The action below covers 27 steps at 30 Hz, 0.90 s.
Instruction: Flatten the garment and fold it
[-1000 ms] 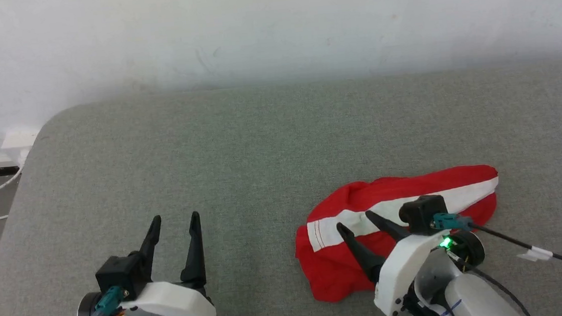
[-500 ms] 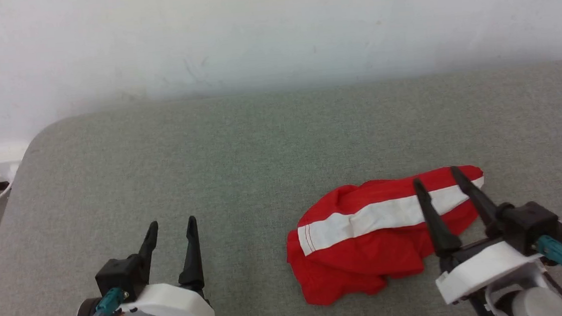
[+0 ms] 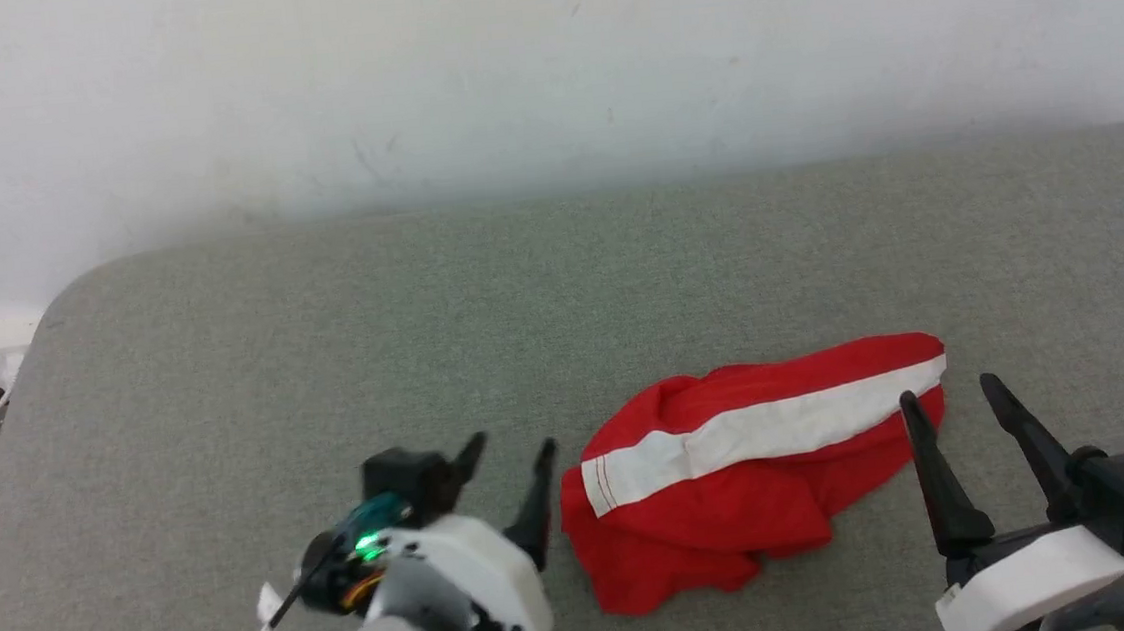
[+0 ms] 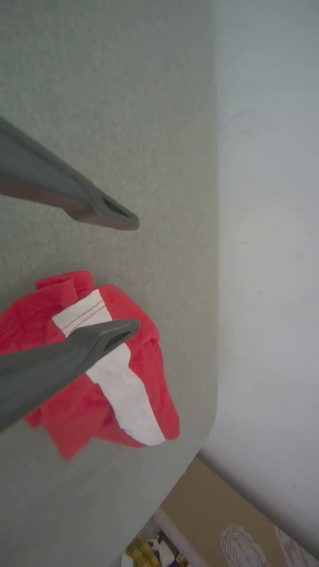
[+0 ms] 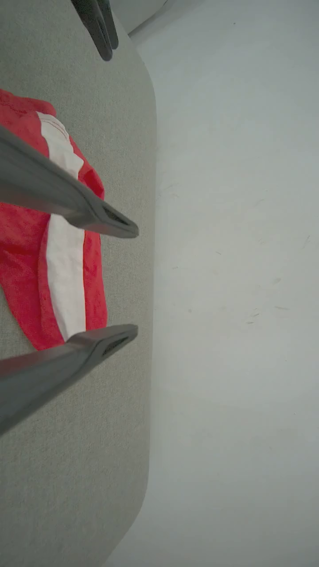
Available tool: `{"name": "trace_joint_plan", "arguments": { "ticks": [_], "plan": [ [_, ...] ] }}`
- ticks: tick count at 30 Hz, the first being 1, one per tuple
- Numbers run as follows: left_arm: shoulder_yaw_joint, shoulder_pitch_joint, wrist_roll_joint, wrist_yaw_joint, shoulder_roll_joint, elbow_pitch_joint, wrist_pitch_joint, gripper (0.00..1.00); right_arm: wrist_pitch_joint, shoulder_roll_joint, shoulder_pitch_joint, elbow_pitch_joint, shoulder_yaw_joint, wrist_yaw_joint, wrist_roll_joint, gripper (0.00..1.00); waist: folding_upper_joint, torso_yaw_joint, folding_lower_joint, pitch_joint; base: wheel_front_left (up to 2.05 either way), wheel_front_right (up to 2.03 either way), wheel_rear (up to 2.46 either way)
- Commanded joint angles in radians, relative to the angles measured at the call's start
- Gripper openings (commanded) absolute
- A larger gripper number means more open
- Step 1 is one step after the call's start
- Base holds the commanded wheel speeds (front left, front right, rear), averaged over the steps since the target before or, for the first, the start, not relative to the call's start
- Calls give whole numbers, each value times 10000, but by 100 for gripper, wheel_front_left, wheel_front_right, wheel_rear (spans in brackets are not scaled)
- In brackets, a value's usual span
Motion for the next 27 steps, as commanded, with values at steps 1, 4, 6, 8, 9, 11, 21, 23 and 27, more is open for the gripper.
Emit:
{"name": "trace_joint_plan", "arguments": {
  "ticks": [1,4,6,8,9,11,21,23,27],
  "plan": [
    [-235,-399,-205,-269,-176,197,393,100,81,39,144,-183,-19,4,-54,100,-1,-139,0,72,0,0,0],
    [-643,-809,-476,-688,-408,716,1306,100,176,41,188,-313,-7,4,17,100,-1,-325,0,146,0,0,0],
    [-824,-1007,-659,-873,-510,1084,1882,100,208,42,184,-350,19,4,57,100,-1,-445,0,197,0,0,0],
    [-950,-1166,-797,-955,-563,1455,2417,100,216,43,176,-374,37,4,102,100,-1,-552,0,261,0,0,0],
    [-997,-1239,-852,-988,-580,1626,2634,100,213,43,168,-377,49,4,117,100,-1,-592,0,285,0,0,0],
    [-1045,-1369,-985,-1077,-615,1926,2952,100,183,43,160,-357,55,4,141,100,-1,-657,0,327,0,0,0],
    [-1093,-1832,-1247,-1328,-757,2664,3048,0,51,44,46,-156,36,4,216,100,-1,-773,0,429,0,0,0],
    [-1066,-1937,-1166,-1325,-757,2562,2726,0,42,44,52,-126,8,4,240,100,-1,-736,0,435,0,0,0],
    [-945,-2121,-915,-1163,-609,2133,2110,0,42,44,74,-59,-42,4,288,100,-1,-604,0,441,0,0,0]
  ]
}}
